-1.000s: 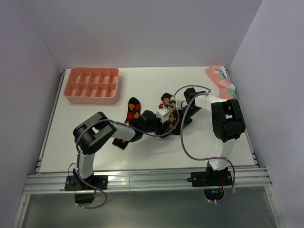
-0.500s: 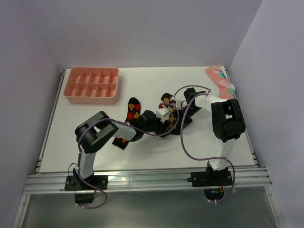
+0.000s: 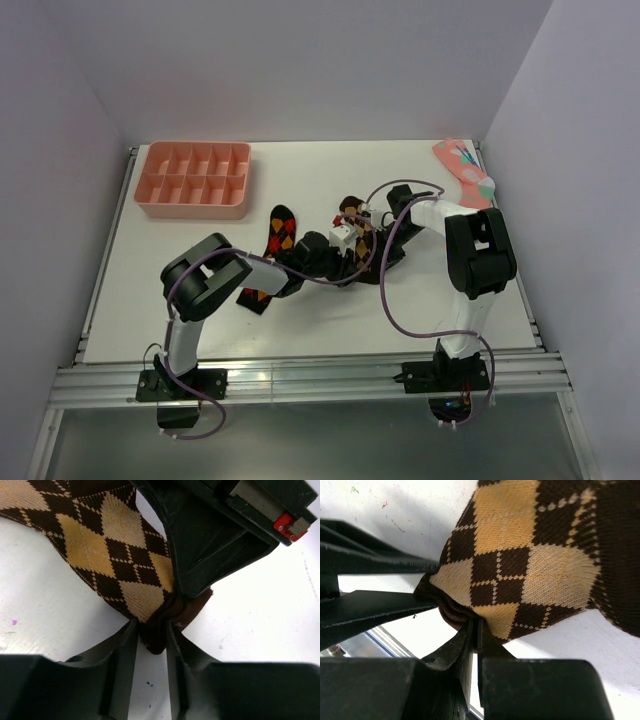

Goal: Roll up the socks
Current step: Roll the sock at the center of the board.

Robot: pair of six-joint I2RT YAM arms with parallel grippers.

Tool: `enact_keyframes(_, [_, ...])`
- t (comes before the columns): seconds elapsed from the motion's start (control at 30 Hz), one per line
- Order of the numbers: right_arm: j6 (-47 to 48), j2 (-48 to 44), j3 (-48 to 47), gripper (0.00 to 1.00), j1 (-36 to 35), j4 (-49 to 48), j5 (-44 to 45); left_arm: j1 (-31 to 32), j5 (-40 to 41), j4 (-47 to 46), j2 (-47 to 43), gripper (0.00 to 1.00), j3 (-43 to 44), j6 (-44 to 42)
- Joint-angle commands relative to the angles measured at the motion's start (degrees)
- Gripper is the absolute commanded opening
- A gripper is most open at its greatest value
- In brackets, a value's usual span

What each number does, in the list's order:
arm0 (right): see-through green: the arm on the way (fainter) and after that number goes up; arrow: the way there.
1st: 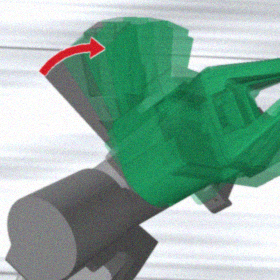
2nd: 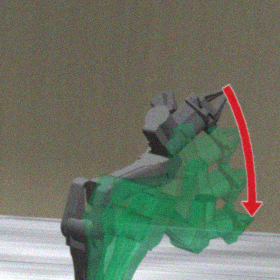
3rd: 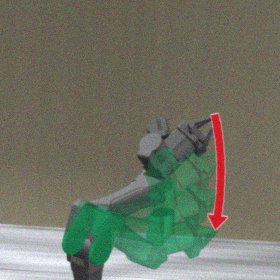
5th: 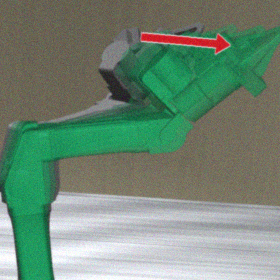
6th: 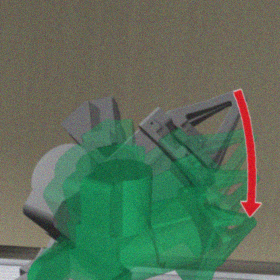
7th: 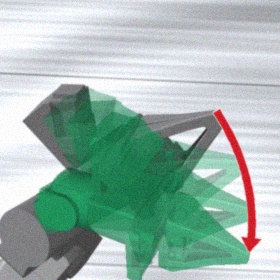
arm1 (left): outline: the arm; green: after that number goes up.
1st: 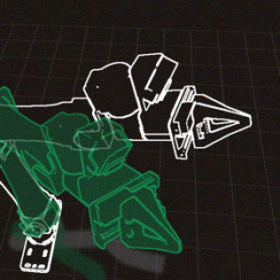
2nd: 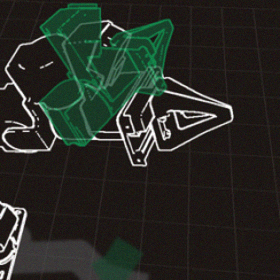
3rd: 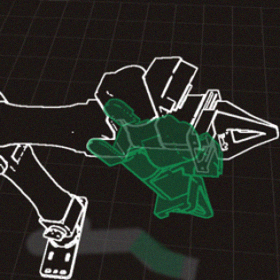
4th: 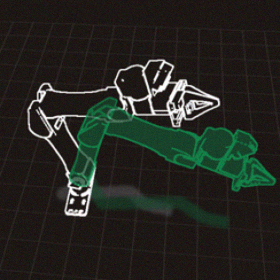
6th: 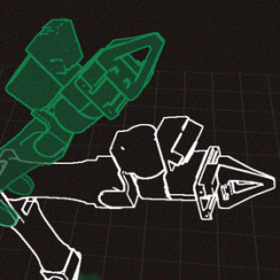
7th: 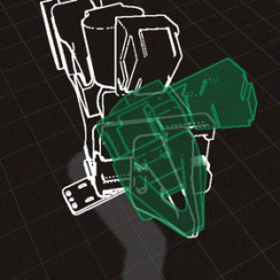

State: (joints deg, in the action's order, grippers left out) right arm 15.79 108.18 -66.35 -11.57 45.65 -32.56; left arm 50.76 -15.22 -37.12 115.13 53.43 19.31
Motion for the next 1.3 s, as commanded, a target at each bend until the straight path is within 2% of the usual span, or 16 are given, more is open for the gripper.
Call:
enact_keyframes(0.0, [0.6, 0.8, -0.2, 0.00, 0.6, -0.4, 6.3, -0.2, -0.2, 0.0, 1.5, 0.32, 1.6, 2.0])
enact_keyframes(0.13, [0.4, 0.7, -0.1, 0.00, 0.6, -0.7, 6.5, -0.2, -0.2, 2.1, 2.1, 0.23, 2.9, 3.5])
enact_keyframes(0.23, [0.2, 0.5, 0.1, 0.00, 0.6, -1.1, 7.1, -0.1, -0.2, 4.6, 2.4, 0.13, 4.0, 4.9])
enact_keyframes(0.27, [0.1, 0.4, 0.2, 0.00, 0.6, -1.3, 7.3, -0.1, -0.3, 5.2, 2.4, 0.06, 4.3, 5.2])
enact_keyframes(0.33, [-0.1, -0.1, 0.5, 0.00, 0.6, -1.7, 8.0, -0.1, -0.1, 7.8, 2.4, 0.00, 5.3, 6.3])
enact_keyframes(0.63, [-1.0, -4.4, 2.8, 0.01, 0.6, -5.7, 12.7, 0.1, 2.4, 22.2, 1.8, 0.00, 10.3, 9.9])
enact_keyframes(0.7, [-0.9, -5.6, 3.3, 0.11, 0.7, -6.7, 13.4, 0.2, 2.7, 27.1, 1.6, 0.00, 11.4, 10.5])
enact_keyframes(0.77, [-0.9, -6.5, 3.6, 0.16, 0.7, -7.3, 13.8, 0.3, 3.4, 30.2, 1.3, 0.00, 13.0, 10.9])
enact_keyframes(0.8, [-0.8, -6.8, 3.9, 0.23, 0.8, -7.4, 13.5, 0.3, 3.4, 33.7, 1.5, 0.00, 13.9, 10.6])
enact_keyframes(0.93, [-0.2, -9.5, 5.3, 0.36, 1.2, -9.6, 14.4, 0.4, 3.4, 42.9, 2.3, 0.00, 19.2, 10.1])
enact_keyframes(1.13, [1.1, -15.4, 7.9, 0.38, 3.8, -13.6, 12.0, 0.3, 3.4, 53.5, 4.8, 0.00, 26.1, 9.5])
enact_keyframes(1.27, [2.7, -20.4, 9.9, 0.38, 6.6, -16.5, 6.5, -0.1, 1.3, 58.0, 6.2, 0.00, 28.4, 9.2])
